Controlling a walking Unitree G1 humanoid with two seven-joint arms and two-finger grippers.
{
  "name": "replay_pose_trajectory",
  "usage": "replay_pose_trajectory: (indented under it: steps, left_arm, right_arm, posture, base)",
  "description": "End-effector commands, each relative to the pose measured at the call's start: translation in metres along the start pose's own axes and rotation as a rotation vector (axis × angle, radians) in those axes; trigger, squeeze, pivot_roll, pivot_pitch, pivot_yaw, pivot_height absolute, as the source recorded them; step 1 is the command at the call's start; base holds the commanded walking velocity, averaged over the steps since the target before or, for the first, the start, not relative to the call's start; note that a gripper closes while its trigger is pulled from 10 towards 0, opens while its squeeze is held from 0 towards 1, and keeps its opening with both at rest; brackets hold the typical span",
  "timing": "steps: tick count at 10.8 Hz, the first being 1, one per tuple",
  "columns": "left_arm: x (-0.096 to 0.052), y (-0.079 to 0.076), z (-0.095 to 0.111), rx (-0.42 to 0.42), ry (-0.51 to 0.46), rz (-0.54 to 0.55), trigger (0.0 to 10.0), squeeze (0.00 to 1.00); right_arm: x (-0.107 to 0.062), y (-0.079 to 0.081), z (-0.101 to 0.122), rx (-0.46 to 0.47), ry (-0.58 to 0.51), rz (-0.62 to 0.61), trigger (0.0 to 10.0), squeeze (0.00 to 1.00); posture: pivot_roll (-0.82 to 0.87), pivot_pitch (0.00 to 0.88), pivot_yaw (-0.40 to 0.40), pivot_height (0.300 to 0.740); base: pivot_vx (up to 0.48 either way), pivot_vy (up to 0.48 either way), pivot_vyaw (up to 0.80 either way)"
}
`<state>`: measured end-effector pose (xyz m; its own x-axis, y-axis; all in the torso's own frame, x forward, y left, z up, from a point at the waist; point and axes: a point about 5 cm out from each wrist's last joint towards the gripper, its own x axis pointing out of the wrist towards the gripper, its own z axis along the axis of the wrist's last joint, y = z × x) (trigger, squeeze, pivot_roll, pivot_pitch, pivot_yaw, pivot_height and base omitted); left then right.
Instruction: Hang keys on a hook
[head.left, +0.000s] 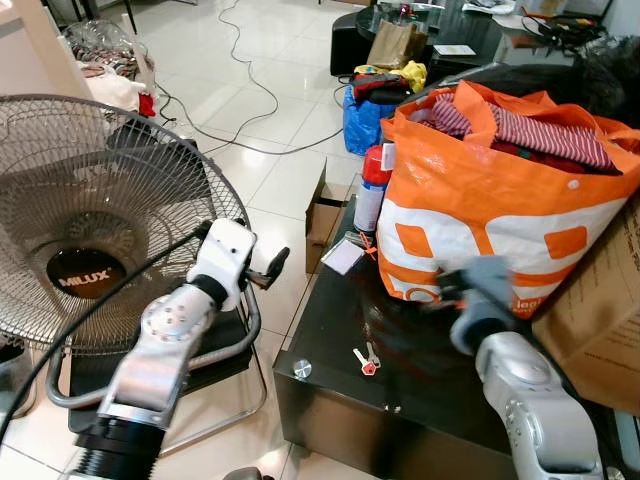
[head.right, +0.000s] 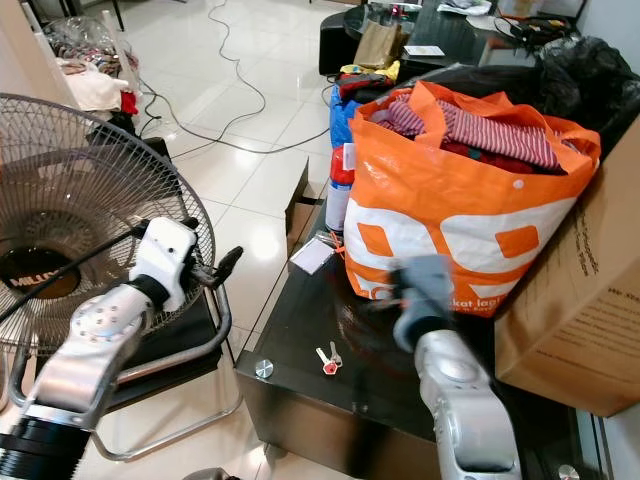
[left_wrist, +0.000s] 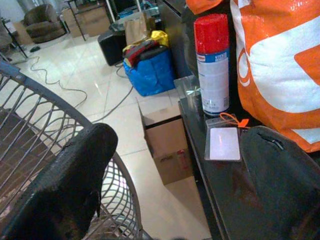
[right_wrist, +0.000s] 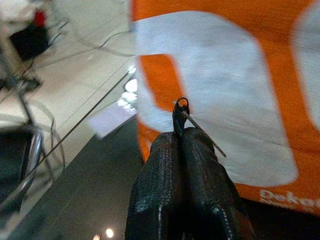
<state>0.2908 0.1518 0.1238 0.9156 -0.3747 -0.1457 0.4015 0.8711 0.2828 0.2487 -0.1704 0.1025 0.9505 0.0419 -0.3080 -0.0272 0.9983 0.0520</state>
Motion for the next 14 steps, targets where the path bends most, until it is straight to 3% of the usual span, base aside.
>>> replay_pose_trajectory:
  steps: [1,4,7,10,14]
  left_arm:
    - [-0.001,-0.003,-0.004,0.008,0.009,0.019,10.0,0.00]
    - [-0.007,-0.006,-0.010,-0.009,0.017,0.043,10.0,0.00]
    - [-0.014,-0.001,-0.014,-0.009,0.032,0.078,10.0,0.00]
    - [-0.015,-0.001,-0.014,-0.008,0.030,0.085,10.0,0.00]
    - [-0.014,-0.002,-0.012,-0.020,0.014,0.087,10.0,0.00]
  right_arm:
    - [-0.002,-0.008,-0.002,0.046,-0.005,-0.031,10.0,0.00]
    - [-0.010,-0.010,0.001,-0.010,-0.029,0.008,10.0,0.00]
    - [-0.004,-0.009,0.009,-0.014,-0.077,0.004,10.0,0.00]
    - [-0.003,-0.007,0.009,-0.023,-0.080,0.015,10.0,0.00]
    - [0.000,-0.003,0.008,-0.066,-0.065,0.057,10.0,0.00]
  posture:
    - [-0.01,0.000,-0.021,0.740]
    - [-0.02,0.000,-0.026,0.740]
    - [0.00,0.000,-0.042,0.740]
    - [0.00,0.000,-0.042,0.740]
    - [0.01,0.000,-0.050,0.740]
  base:
    - [0.000,0.000,0.00]
    - [-0.165,0.000,0.00]
    - [-0.247,0.000,0.00]
    - [-0.251,0.000,0.00]
    - [0.000,0.000,0.00]
